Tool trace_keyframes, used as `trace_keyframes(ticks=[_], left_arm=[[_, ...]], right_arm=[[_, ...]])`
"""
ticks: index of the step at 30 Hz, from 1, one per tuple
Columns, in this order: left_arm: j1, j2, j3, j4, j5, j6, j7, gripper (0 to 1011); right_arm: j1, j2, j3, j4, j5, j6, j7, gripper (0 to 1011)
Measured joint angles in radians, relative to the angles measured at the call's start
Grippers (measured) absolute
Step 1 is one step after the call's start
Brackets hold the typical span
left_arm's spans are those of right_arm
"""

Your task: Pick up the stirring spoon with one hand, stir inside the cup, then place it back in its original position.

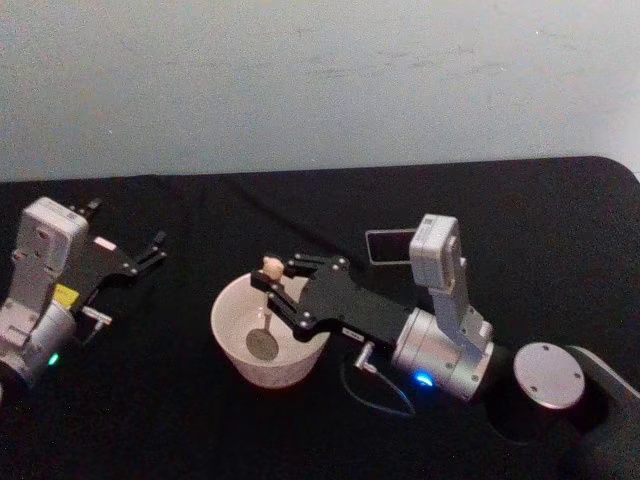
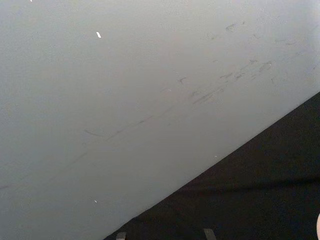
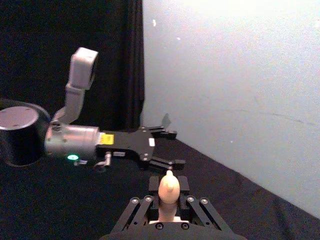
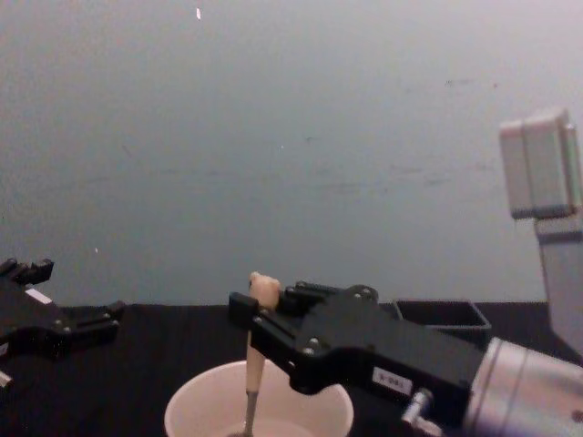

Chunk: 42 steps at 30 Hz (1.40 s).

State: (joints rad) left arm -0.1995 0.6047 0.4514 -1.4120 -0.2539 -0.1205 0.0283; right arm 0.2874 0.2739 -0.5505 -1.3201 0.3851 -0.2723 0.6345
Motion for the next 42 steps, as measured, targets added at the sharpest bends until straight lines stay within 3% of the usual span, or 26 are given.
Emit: trace_keyframes(ticks=[10, 26, 33, 42], left_arm=[[0.000, 0.000, 0.000, 0.000, 0.000, 0.000, 0.000, 1001], [0.000, 0.000, 0.000, 0.000, 0.000, 0.000, 0.000, 1001], [0.000, 0.000, 0.000, 0.000, 0.000, 0.000, 0.000, 1001], [0.000, 0.000, 0.000, 0.000, 0.000, 0.000, 0.000, 1001]], right_arm=[[0.053, -0.047, 0.020, 0.084, -0.032, -0.019, -0.054, 212], [0.058, -0.047, 0.049, 0.103, -0.046, -0.025, -0.061, 212], [0.050, -0.033, 0.061, 0.094, -0.048, -0.027, -0.060, 212], [-0.001, 0.021, 0.067, 0.017, -0.023, -0.012, -0.019, 212]])
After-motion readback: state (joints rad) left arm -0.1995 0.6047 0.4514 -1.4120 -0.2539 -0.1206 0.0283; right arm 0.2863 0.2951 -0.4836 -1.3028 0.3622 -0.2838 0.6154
